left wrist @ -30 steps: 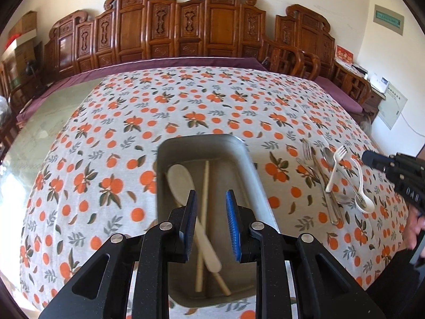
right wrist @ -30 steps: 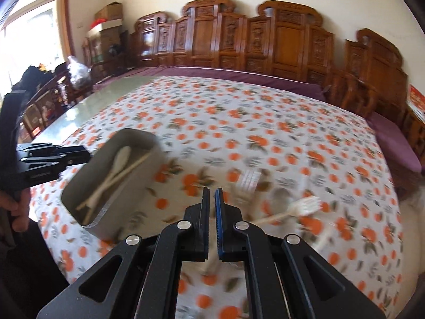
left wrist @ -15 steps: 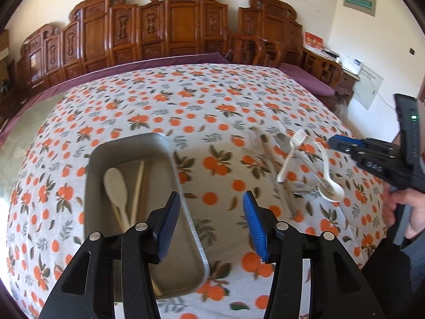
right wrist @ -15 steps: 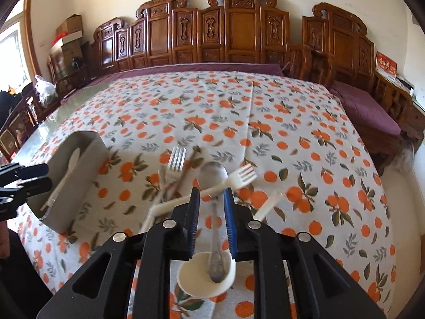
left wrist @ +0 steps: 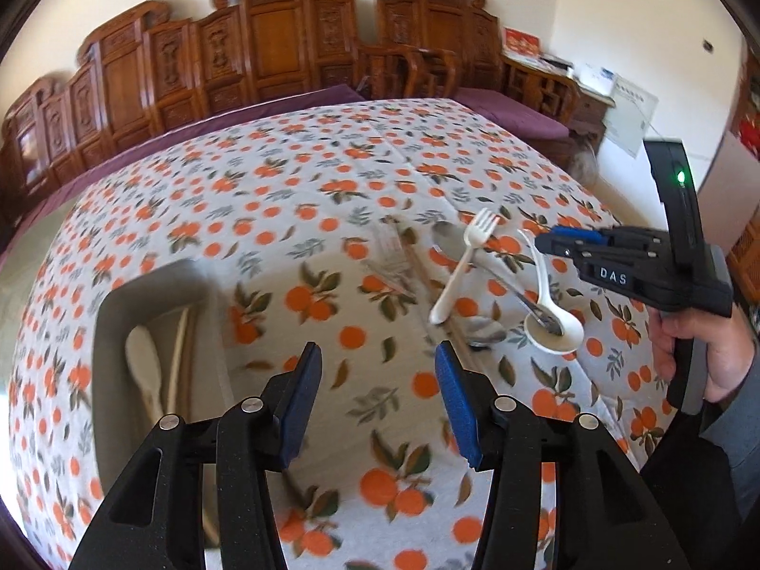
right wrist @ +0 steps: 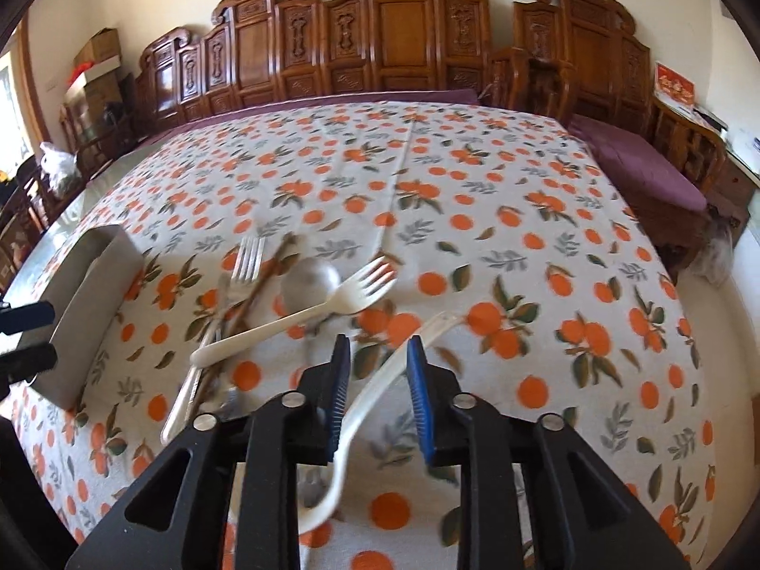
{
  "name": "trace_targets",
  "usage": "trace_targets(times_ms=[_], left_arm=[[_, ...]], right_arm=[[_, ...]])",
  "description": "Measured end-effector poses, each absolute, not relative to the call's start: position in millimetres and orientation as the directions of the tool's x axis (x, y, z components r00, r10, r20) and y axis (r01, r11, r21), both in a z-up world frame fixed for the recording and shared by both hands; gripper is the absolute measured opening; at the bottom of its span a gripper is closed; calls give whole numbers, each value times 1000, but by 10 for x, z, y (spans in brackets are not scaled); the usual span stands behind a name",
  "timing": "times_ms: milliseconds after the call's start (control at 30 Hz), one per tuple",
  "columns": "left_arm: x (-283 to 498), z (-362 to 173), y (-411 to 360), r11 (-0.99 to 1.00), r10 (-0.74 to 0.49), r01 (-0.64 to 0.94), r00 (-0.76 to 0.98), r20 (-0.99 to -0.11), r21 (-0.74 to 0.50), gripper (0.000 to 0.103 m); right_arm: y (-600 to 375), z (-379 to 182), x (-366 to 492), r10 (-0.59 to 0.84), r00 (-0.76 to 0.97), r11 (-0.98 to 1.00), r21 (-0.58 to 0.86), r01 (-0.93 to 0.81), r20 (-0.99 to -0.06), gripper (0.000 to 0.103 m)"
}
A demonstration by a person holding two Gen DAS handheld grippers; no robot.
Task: Organize utensils
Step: 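Grasp a white plastic fork with the left tool while the right grasps a steel spoon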
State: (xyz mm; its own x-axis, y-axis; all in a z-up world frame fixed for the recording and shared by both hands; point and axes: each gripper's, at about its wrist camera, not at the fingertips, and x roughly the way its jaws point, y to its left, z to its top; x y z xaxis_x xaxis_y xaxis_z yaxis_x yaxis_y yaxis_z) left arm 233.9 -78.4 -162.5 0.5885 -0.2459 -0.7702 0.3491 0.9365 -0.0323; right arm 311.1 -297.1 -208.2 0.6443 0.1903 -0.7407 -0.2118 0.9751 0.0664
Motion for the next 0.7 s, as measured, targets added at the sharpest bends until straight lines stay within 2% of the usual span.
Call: trace_targets(times_ms=[33, 167, 233, 300, 700], left_arm=[[2397, -1632, -872, 930, -259, 365, 580, -772, -38, 42], [2599, -1656, -1177, 906, -293, 422, 560, -775, -38, 36], [2735, -1710, -1350, 895, -293, 446, 545, -786, -25, 27], [2841, -1771, -1473, 888, -296, 459, 529, -795, -25, 24], [3408, -2206, -1871, 883, -296, 461, 411, -862, -84, 22]], right_arm=[[-2999, -2078, 3121, 192, 645, 976, 73, -207, -740, 28], [-3086, -2102, 3156, 173, 642, 979, 60, -195, -747, 28], [-3125, -2115, 3164, 166, 638, 981, 57, -188, -752, 28], [-3180, -2108, 3164, 175, 641, 981, 73, -183, -748, 28], [-3357, -2027, 3181, 202, 668, 979, 129, -157, -716, 28]])
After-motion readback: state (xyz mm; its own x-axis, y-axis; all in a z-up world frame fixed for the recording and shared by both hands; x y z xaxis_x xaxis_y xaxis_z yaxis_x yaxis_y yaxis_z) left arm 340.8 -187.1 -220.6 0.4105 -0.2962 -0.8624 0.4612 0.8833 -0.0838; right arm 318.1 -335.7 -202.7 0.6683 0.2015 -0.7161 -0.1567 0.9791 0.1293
